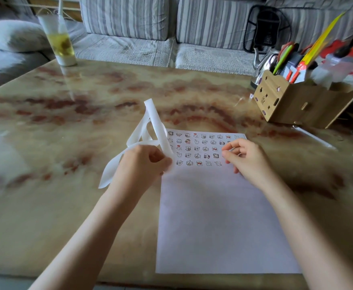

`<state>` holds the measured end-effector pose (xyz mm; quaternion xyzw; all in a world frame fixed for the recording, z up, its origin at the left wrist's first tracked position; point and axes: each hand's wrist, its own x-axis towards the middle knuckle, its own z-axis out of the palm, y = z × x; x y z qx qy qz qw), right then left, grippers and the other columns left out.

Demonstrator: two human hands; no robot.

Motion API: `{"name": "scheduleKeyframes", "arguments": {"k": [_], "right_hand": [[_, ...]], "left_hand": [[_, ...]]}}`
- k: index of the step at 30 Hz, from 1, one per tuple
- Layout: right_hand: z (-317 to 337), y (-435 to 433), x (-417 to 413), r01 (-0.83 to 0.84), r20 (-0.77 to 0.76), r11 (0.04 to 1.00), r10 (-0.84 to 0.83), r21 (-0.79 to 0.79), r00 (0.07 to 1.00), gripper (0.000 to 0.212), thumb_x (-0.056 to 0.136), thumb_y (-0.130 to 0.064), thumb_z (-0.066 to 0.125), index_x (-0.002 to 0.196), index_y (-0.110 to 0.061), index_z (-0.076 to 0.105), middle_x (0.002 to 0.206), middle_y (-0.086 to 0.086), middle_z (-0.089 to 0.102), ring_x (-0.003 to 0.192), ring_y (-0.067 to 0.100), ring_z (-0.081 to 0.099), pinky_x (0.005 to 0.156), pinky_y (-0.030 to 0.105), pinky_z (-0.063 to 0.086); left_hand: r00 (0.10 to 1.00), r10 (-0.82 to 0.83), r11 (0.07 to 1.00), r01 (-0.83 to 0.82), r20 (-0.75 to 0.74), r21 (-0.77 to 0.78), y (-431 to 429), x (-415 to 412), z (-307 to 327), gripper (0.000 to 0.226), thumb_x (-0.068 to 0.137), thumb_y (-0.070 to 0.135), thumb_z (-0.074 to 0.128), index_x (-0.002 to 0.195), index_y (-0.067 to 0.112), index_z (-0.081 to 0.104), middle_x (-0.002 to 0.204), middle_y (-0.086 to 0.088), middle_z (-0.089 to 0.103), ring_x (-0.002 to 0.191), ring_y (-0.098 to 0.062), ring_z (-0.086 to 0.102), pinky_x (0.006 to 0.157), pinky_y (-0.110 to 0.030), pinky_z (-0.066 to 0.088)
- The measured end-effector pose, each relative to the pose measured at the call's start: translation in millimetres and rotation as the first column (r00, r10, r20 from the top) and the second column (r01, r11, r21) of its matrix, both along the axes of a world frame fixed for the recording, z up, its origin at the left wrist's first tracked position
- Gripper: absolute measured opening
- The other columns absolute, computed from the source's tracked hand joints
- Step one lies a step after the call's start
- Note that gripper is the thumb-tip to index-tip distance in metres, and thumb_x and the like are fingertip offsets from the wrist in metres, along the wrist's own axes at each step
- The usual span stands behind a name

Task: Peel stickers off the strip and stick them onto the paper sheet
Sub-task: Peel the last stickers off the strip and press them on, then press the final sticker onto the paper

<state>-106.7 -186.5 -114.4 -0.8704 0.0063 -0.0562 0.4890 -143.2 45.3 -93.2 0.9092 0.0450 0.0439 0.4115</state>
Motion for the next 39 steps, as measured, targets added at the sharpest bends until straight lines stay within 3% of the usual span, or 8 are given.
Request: {"name": "scheduleKeyframes", "arguments": {"k": [3,8,15,18,21,23,32,39], "right_hand": [[11,7,-11,-0.029,0.060,0.999,0.027,0.029,0.998,0.012,0.090,-0.010,0.059,0.083,-0.020,0.061,0.073,-0.001,0.065,0.044,0.003,0.049,0.044,0.008,0.035],[18,27,-27,-0.121,0.074,0.990,0.116,0.069,0.990,0.009,0.090,-0.008,0.059,0.088,-0.016,0.062,0.081,0.003,0.067,0.051,0.000,0.055,0.047,0.006,0.037],[20,62,-23,-0.247,0.102,0.966,0.255,-0.081,0.962,0.022,0.090,-0.015,0.059,0.107,-0.028,0.061,0.106,-0.020,0.061,0.094,0.003,0.056,0.082,0.021,0.045],[31,82,-13,-0.359,0.099,0.916,0.380,-0.179,0.920,0.041,0.091,-0.015,0.058,0.130,-0.030,0.052,0.125,-0.015,0.055,0.113,0.005,0.049,0.091,0.009,0.036],[37,104,-3,-0.502,0.041,0.833,0.524,-0.235,0.851,0.064,0.091,-0.012,0.059,0.146,-0.032,0.033,0.156,-0.011,0.026,0.142,0.007,0.023,0.101,0.000,0.018],[38,118,3,-0.570,-0.003,0.782,0.589,-0.252,0.808,0.074,0.089,-0.017,0.065,0.149,-0.035,0.025,0.159,-0.012,0.012,0.147,0.009,0.006,0.113,0.020,0.011],[53,167,-7,-0.587,0.001,0.794,0.594,0.160,0.804,0.055,0.079,-0.025,0.077,0.127,-0.023,0.050,0.114,-0.009,0.061,0.106,0.005,0.057,0.089,0.018,0.045],[56,224,-54,-0.651,0.118,0.715,0.646,0.255,0.755,0.015,0.085,-0.004,0.067,0.099,-0.006,0.062,0.085,0.006,0.064,0.078,0.017,0.060,0.071,0.037,0.051]], "left_hand": [[0.991,0.091,0.993,-0.097,0.097,0.061,14,0,6,0.011,0.079,0.024,0.068,0.070,0.019,0.066,0.061,0.010,0.063,0.055,-0.001,0.054,0.048,-0.013,0.036],[0.962,0.120,0.952,-0.181,0.247,0.245,30,11,-5,0.011,0.078,0.023,0.073,0.086,0.017,0.070,0.126,-0.003,0.050,0.118,-0.027,0.039,0.092,-0.026,0.030],[0.976,0.133,0.969,-0.165,0.174,0.184,28,15,-20,0.026,0.081,0.017,0.067,0.100,0.015,0.049,0.100,-0.005,0.061,0.078,-0.024,0.049,0.062,-0.031,0.031],[0.961,0.123,0.971,-0.168,0.246,0.171,31,15,-20,0.032,0.083,0.013,0.063,0.106,0.015,0.041,0.094,-0.006,0.065,0.073,-0.028,0.052,0.061,-0.034,0.039],[0.962,0.060,0.976,-0.113,0.266,0.188,38,14,-15,0.030,0.086,0.014,0.063,0.110,0.015,0.046,0.089,-0.007,0.066,0.072,-0.029,0.057,0.061,-0.034,0.041],[0.961,0.032,0.989,-0.069,0.276,0.128,40,13,-5,0.027,0.086,0.014,0.063,0.111,0.014,0.051,0.088,-0.007,0.065,0.069,-0.027,0.055,0.060,-0.029,0.038],[0.936,0.167,0.884,-0.004,0.308,-0.468,72,-10,32,0.020,0.089,0.008,0.059,0.107,0.017,0.057,0.086,-0.001,0.065,0.070,-0.008,0.058,0.066,-0.028,0.043],[0.858,0.226,0.918,-0.029,0.462,-0.396,132,-80,32,0.027,0.089,0.010,0.060,0.095,0.036,0.061,0.086,0.012,0.069,0.077,-0.007,0.064,0.069,-0.020,0.050]]}}
